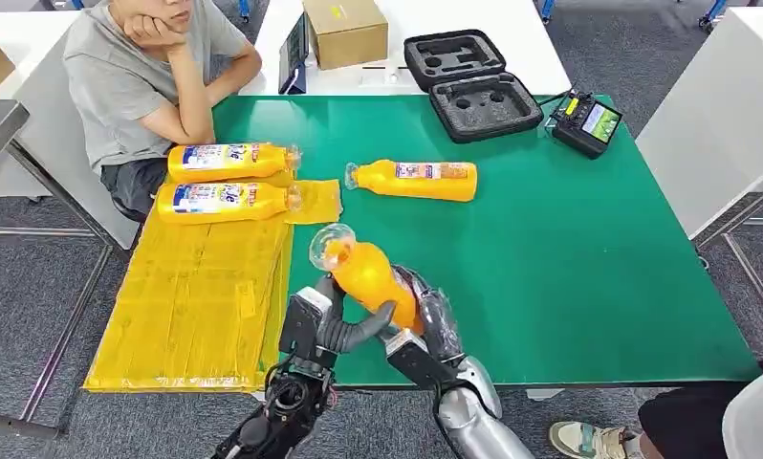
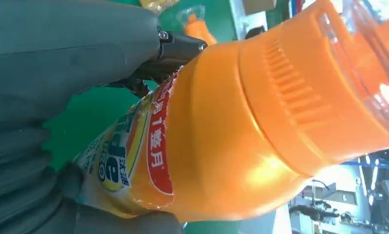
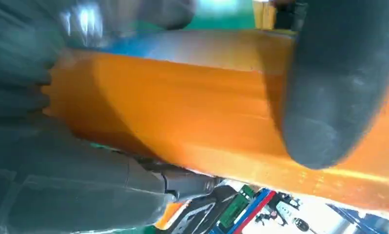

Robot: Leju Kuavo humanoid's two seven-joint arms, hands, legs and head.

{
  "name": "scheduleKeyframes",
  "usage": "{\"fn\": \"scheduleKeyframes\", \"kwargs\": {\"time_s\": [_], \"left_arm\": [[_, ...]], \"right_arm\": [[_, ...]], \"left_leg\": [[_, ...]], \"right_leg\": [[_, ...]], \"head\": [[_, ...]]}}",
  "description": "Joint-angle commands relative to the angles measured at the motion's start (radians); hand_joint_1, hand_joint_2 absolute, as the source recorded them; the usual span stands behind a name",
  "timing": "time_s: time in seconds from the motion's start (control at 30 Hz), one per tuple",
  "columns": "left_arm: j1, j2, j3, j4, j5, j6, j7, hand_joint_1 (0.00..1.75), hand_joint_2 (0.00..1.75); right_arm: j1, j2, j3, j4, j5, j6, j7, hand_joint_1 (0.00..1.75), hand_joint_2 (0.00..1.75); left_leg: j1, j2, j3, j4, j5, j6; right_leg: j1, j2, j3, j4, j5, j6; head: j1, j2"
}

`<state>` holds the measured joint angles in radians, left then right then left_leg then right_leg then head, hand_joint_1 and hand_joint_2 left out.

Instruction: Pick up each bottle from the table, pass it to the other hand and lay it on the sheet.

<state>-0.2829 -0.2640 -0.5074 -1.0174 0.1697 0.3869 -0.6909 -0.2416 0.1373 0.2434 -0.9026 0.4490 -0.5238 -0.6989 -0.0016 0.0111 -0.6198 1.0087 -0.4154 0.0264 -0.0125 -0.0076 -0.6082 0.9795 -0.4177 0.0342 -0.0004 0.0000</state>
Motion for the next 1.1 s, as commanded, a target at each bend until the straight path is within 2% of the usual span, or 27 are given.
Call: {"fn": "scheduleKeyframes", "kwargs": {"time_s": [0.03, 0.3, 0.43, 0.53, 0.6, 0.73, 0.8, 0.83, 0.87, 0.9, 0.93, 0.97, 1.03, 1.1], "left_arm": [[-0.041, 0.083, 0.038, -0.074, -0.093, 0.072, -0.007, 1.75, 1.75], [-0.051, 0.098, 0.059, -0.096, -0.155, 0.099, -0.006, 1.75, 1.75], [-0.064, 0.118, 0.071, -0.114, -0.226, 0.164, -0.005, 1.75, 1.75], [-0.097, 0.171, 0.064, -0.116, -0.456, 0.311, 0.013, 1.73, 1.75], [-0.094, 0.166, 0.176, -0.127, -0.808, 0.311, 0.092, 1.52, 1.75], [-0.094, 0.171, 0.177, -0.126, -0.807, 0.308, 0.091, 1.52, 1.75], [-0.098, 0.182, 0.186, -0.114, -1.004, 0.311, 0.184, 1.10, 1.75], [-0.109, 0.196, 0.193, -0.109, -1.103, 0.311, 0.242, 1.17, 1.75], [-0.113, 0.206, 0.193, -0.110, -1.157, 0.311, 0.274, 1.41, 1.75], [-0.117, 0.220, 0.221, -0.123, -1.277, 0.311, 0.329, 1.45, 1.75], [-0.124, 0.230, 0.227, -0.118, -1.337, 0.311, 0.355, 1.62, 1.75], [-0.128, 0.239, 0.232, -0.117, -1.405, 0.311, 0.391, 1.71, 1.75], [-0.150, 0.259, 0.213, -0.074, -1.492, 0.304, 0.440, 1.75, 1.75], [-0.150, 0.259, 0.213, -0.074, -1.492, 0.304, 0.440, 1.75, 1.75]], "right_arm": [[-0.020, 0.005, -0.018, 0.074, -0.003, -0.012, 0.001, 0.00, 1.75], [-0.027, 0.007, -0.016, 0.074, -0.008, -0.009, 0.001, 0.00, 1.75], [-0.030, 0.010, -0.014, 0.075, -0.013, -0.003, 0.001, 0.00, 1.75], [-0.033, 0.010, -0.009, 0.076, -0.026, 0.010, 0.001, 0.00, 1.75], [-0.036, 0.008, -0.005, 0.077, -0.032, 0.013, 0.001, 0.00, 1.75], [-0.036, 0.007, -0.005, 0.077, -0.032, 0.013, 0.001, 0.00, 1.75], [-0.033, 0.004, -0.004, 0.071, -0.042, 0.016, 0.001, 0.00, 1.75], [-0.031, 0.003, -0.004, 0.068, -0.047, 0.020, 0.001, 0.00, 1.75], [-0.029, 0.001, -0.003, 0.067, -0.051, 0.023, 0.001, 0.00, 1.75], [-0.028, 0.000, 0.001, 0.065, -0.058, 0.034, 0.001, 0.00, 1.75], [-0.029, 0.002, 0.004, 0.066, -0.063, 0.038, 0.001, 0.00, 1.75], [-0.033, 0.002, 0.010, 0.070, -0.067, 0.045, 0.001, 0.00, 1.75], [-0.045, 0.004, 0.021, 0.082, -0.075, 0.054, 0.001, 0.00, 1.75], [-0.045, 0.004, 0.021, 0.082, -0.075, 0.054, 0.001, 0.00, 1.75]], "left_leg": [[0.000, 0.000, 0.003, -0.001, -0.001, -0.001], [0.001, 0.000, 0.003, 0.000, -0.001, -0.001], [0.001, 0.000, 0.002, 0.000, 0.000, -0.001], [0.001, 0.001, 0.003, 0.000, -0.001, -0.001], [0.001, 0.001, 0.004, 0.000, -0.001, -0.002], [0.000, 0.001, 0.003, 0.000, 0.000, -0.002], [0.001, 0.001, 0.003, 0.000, -0.001, -0.002], [0.001, 0.001, 0.003, 0.000, 0.000, -0.001], [0.001, 0.001, 0.004, 0.000, -0.001, -0.002], [0.001, 0.001, 0.004, 0.000, -0.001, -0.002], [0.001, 0.001, 0.002, 0.000, 0.000, -0.001], [0.001, 0.001, 0.004, 0.000, -0.001, -0.002], [0.001, 0.002, 0.002, 0.000, 0.000, -0.001], [0.001, 0.001, 0.003, 0.000, -0.001, -0.002]], "right_leg": [[0.000, 0.001, 0.002, -0.001, -0.001, -0.001], [0.001, 0.001, 0.003, 0.000, -0.001, -0.001], [0.000, 0.001, 0.001, 0.000, 0.000, -0.001], [0.001, 0.002, 0.002, 0.000, -0.001, -0.001], [0.001, 0.002, 0.003, 0.000, -0.001, -0.002], [0.001, 0.002, 0.002, 0.000, 0.000, -0.001], [0.001, 0.002, 0.003, 0.000, -0.001, -0.001], [0.001, 0.002, 0.002, 0.000, -0.001, -0.001], [0.001, 0.003, 0.003, 0.000, -0.001, -0.001], [0.001, 0.002, 0.003, 0.000, -0.001, -0.001], [0.001, 0.001, 0.001, 0.000, 0.000, -0.001], [0.001, 0.002, 0.003, 0.001, -0.001, -0.002], [0.001, 0.002, 0.001, 0.000, 0.000, -0.001], [0.001, 0.002, 0.002, 0.000, -0.001, -0.001]], "head": [[0.000, 0.000], [0.000, 0.000], [0.000, 0.000], [0.000, 0.000], [0.000, 0.000], [0.000, 0.000], [0.000, 0.000], [0.000, 0.000], [0.000, 0.000], [0.000, 0.000], [0.000, 0.000], [0.000, 0.000], [0.000, 0.000], [0.000, 0.000]]}}
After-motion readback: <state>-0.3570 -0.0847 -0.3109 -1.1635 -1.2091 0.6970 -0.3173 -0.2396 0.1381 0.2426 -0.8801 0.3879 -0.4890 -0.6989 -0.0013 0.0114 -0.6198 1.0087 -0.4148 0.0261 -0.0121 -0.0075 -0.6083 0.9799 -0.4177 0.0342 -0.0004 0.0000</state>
